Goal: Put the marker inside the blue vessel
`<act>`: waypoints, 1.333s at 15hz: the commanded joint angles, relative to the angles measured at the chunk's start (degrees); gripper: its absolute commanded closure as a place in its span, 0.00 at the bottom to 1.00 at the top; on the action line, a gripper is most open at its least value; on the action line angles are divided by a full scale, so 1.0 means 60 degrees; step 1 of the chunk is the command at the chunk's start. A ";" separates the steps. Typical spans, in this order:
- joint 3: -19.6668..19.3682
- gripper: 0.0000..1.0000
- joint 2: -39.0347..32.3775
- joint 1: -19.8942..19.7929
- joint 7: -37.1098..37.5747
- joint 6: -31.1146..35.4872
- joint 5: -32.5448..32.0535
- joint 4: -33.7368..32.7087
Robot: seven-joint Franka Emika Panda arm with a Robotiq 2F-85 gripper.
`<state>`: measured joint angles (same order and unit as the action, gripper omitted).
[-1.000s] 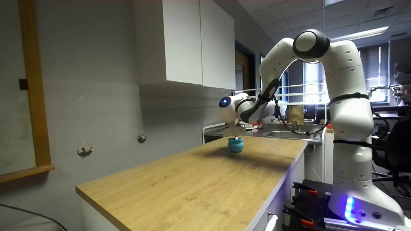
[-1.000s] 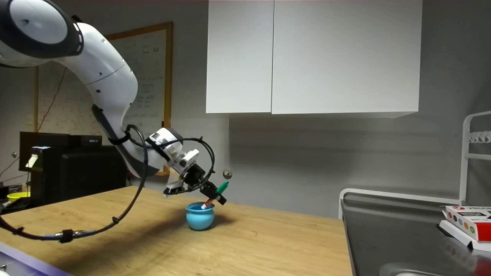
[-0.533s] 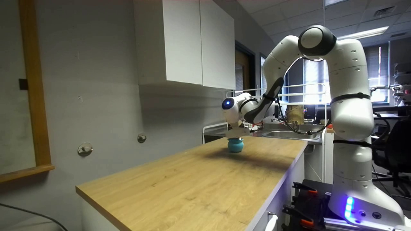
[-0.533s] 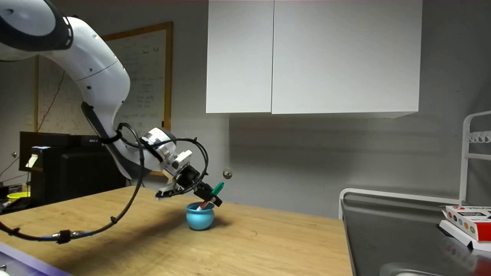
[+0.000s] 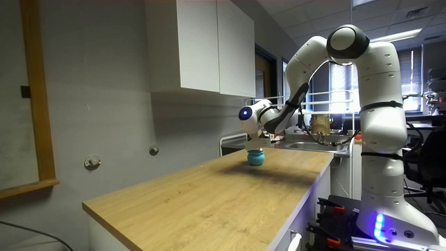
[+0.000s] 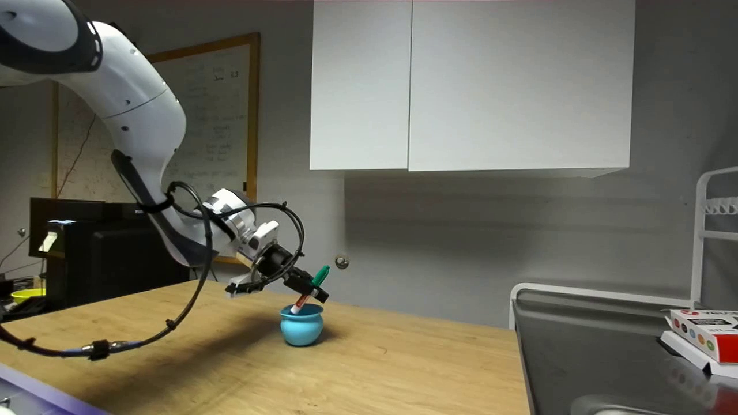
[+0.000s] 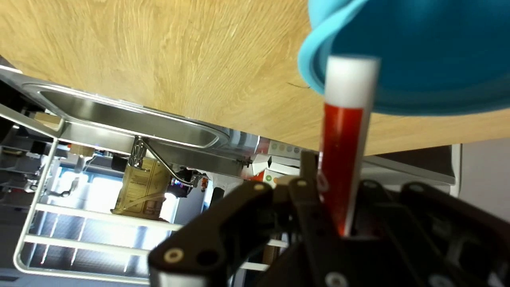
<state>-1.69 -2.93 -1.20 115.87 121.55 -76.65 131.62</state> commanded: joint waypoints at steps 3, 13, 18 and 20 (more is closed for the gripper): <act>0.0283 0.98 0.0009 0.0275 0.0103 -0.0600 -0.0122 -0.0314; 0.0270 0.98 -0.0269 0.0250 0.0140 -0.0508 -0.0132 -0.0719; 0.0263 0.98 -0.0520 0.0228 0.0178 -0.0475 -0.0123 -0.0763; 0.0279 0.98 -0.0672 0.0243 0.0166 -0.0478 -0.0121 -0.0816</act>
<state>-0.12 -4.79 0.25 115.87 118.89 -76.65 128.06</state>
